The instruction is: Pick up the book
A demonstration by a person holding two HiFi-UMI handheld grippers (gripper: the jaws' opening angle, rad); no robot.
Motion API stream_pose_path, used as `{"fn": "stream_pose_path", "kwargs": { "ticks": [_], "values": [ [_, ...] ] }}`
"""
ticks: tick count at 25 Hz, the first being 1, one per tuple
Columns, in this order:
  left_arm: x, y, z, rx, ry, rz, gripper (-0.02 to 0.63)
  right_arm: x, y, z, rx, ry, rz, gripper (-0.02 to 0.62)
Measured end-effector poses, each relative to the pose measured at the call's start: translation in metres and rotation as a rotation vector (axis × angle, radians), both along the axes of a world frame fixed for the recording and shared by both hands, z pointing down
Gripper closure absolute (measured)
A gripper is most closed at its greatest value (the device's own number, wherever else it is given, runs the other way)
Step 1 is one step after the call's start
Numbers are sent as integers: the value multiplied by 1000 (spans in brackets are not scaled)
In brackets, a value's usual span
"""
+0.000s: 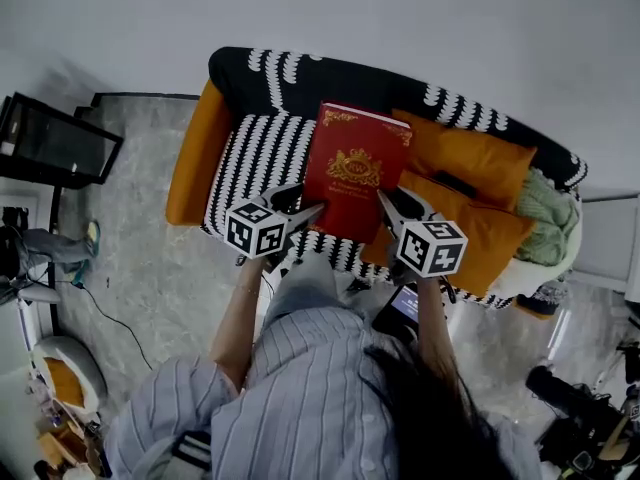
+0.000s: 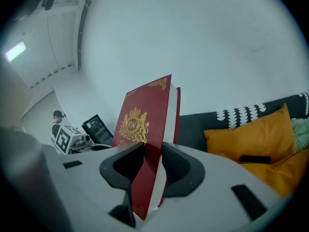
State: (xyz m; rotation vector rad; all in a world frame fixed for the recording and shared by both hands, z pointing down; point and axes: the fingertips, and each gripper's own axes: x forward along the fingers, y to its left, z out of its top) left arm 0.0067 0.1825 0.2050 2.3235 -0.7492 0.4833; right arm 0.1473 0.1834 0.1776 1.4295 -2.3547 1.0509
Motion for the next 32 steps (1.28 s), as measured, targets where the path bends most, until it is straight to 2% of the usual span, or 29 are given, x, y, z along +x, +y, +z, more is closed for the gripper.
{"fn": "stream_pose_path", "kwargs": {
  "ticks": [8, 14, 24, 32],
  "values": [
    [25, 53, -22, 66, -8, -31, 341, 26, 51, -18, 59, -10, -17, 469],
    [30, 93, -27, 74, 3, -89, 341, 30, 83, -24, 85, -11, -69, 469],
    [18, 133, -33, 73, -42, -160, 341, 18, 112, -26, 95, -36, -139, 469],
    [-13, 162, -29, 49, -98, -228, 341, -15, 132, -15, 73, -65, -206, 469]
  ]
}}
